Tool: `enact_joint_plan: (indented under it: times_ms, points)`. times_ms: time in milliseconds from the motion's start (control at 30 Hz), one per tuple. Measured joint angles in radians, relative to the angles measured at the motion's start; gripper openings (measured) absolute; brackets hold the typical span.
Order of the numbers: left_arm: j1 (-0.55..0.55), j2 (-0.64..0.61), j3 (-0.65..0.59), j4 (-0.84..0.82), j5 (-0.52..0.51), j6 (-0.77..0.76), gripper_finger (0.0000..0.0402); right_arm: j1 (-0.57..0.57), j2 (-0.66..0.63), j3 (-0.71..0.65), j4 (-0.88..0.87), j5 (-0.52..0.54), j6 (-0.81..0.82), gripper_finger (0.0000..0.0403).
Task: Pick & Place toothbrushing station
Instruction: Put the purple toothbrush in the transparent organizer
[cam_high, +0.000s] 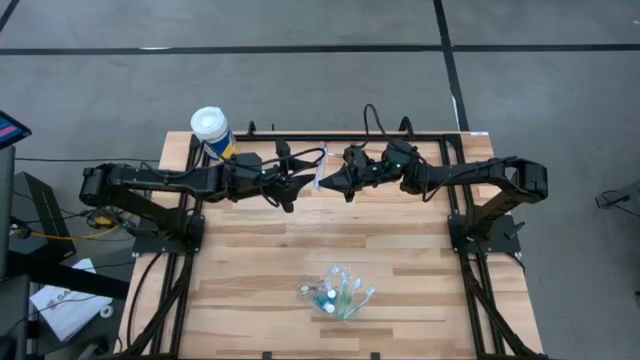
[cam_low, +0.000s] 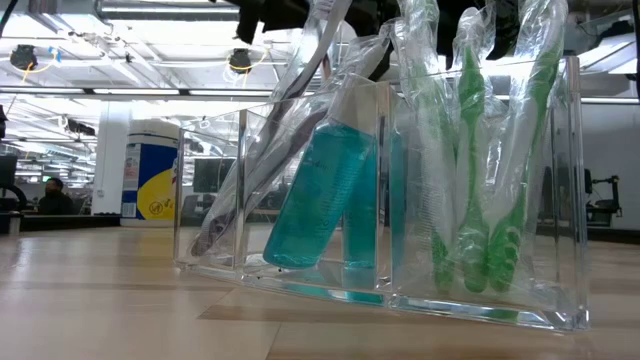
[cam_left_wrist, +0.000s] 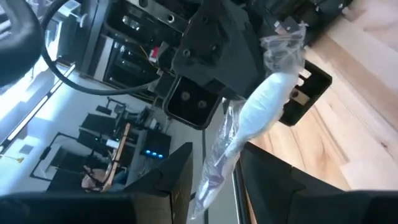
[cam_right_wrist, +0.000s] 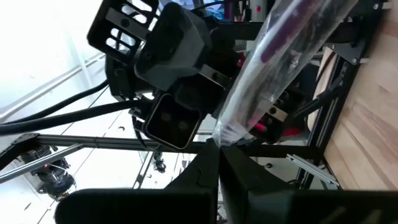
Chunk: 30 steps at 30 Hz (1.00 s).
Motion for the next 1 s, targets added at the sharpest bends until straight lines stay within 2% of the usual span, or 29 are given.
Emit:
enact_joint_plan:
  times_ms: [167, 300, 567, 833, 1000]
  points:
    - [0.0, 0.0, 0.0, 0.003, 0.052, 0.001, 0.0126, 0.006, 0.0, 0.0, 0.015, 0.0, 0.002, 0.0]
    - [-0.001, 0.0, 0.0, 0.003, 0.079, 0.001, 0.0106, 0.014, 0.0, 0.0, 0.019, 0.002, 0.003, 0.0]
    - [-0.001, 0.002, 0.0, -0.003, 0.028, -0.003, 0.0012, 0.011, -0.001, 0.0, 0.029, 0.008, 0.003, 0.0]
    - [-0.007, 0.002, 0.001, 0.011, -0.012, -0.117, 0.0007, 0.008, 0.0, -0.001, 0.094, 0.013, -0.032, 0.0002]
    - [-0.028, 0.0, 0.003, -0.02, -0.027, -0.288, 0.0006, 0.003, -0.001, -0.001, 0.129, -0.038, -0.047, 0.0045]
